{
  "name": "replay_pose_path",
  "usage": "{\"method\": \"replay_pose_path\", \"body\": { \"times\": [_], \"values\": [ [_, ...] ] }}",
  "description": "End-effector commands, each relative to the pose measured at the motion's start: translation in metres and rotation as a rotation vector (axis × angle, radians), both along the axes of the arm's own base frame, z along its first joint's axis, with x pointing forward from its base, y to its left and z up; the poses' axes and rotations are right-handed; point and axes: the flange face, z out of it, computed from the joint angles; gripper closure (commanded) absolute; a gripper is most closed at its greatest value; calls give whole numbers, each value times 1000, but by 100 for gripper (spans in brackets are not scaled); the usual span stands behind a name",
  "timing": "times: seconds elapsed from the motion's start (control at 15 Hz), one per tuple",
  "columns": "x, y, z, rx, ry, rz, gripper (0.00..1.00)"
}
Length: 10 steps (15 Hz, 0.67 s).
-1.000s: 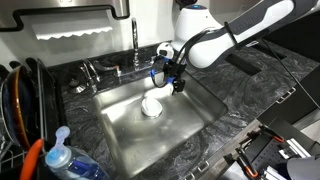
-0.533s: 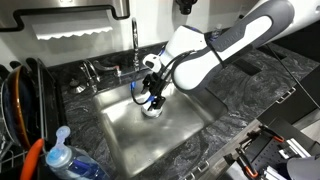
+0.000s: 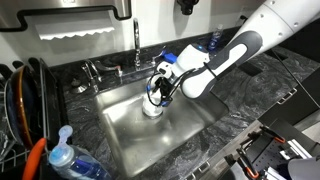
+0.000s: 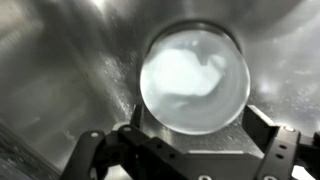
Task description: Put the bowl in the sink over the drain, open and close the faucet, then move the bowl further to the left
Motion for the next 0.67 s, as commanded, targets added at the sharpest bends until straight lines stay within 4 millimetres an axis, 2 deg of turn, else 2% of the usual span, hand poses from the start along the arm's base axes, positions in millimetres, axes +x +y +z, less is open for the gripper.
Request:
{"method": "replay_pose_path", "body": {
  "times": [0.0,0.27,0.6],
  "values": [
    [17,-26,-15,-10,6,-37,0],
    [23,-31,-15,37,31,6,0],
    [22,-32,-1,120,130,138,0]
  ]
}}
